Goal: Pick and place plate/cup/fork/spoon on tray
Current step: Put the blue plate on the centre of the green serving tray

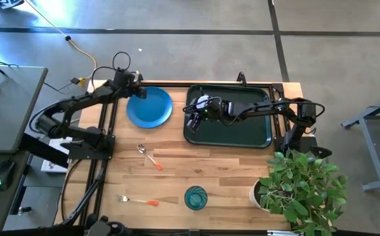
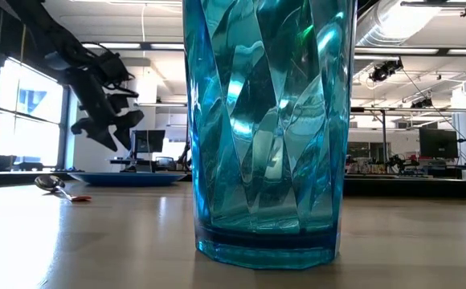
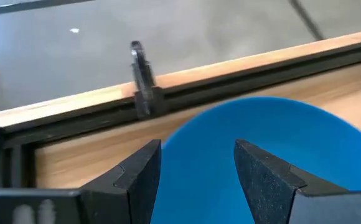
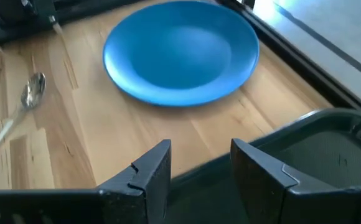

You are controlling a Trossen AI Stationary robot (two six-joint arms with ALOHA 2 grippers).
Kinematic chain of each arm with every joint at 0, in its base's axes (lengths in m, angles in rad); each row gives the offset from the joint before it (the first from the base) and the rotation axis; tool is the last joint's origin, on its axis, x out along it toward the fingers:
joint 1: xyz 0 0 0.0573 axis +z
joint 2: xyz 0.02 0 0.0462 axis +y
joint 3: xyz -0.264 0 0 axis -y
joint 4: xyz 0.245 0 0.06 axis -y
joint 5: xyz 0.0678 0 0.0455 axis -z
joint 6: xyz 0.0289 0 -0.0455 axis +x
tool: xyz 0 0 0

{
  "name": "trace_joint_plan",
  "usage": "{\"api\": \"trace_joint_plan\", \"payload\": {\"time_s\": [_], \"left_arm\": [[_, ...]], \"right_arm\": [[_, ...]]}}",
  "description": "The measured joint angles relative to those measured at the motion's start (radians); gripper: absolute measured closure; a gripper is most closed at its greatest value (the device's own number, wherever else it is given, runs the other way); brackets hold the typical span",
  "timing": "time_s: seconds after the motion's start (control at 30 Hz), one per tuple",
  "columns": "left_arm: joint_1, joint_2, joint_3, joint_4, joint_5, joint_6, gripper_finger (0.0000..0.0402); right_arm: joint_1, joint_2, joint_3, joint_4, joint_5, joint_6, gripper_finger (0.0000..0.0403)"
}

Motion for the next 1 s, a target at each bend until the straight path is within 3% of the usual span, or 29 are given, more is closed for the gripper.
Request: {"api": "trace_joint_plan", "payload": {"time_s": [0.27,0.5,0.6,0.67,0.83,1.0], "left_arm": [[-0.01,0.1,0.043,-0.005,-0.005,0.021,0.0209],[-0.044,0.129,0.043,0.015,-0.011,0.027,0.0209],[-0.061,0.113,0.043,0.013,0.023,0.035,0.0209],[-0.076,0.091,0.043,0.012,0.036,0.045,0.0209],[-0.128,0.008,0.037,0.009,0.006,0.073,0.0209],[-0.185,-0.098,0.037,-0.007,-0.045,0.081,0.0209]], "right_arm": [[0.031,0.001,-0.007,-0.03,0.018,0.044,0.0244],[0.039,0.021,-0.008,0.028,0.124,0.107,0.0244],[0.009,0.06,-0.006,0.133,0.111,0.166,0.0244],[-0.023,0.107,0.018,0.177,0.04,0.205,0.0244],[-0.104,0.265,0.219,0.079,-0.107,0.296,0.0247],[-0.141,0.426,0.496,-0.157,-0.12,0.337,0.0253]]}}
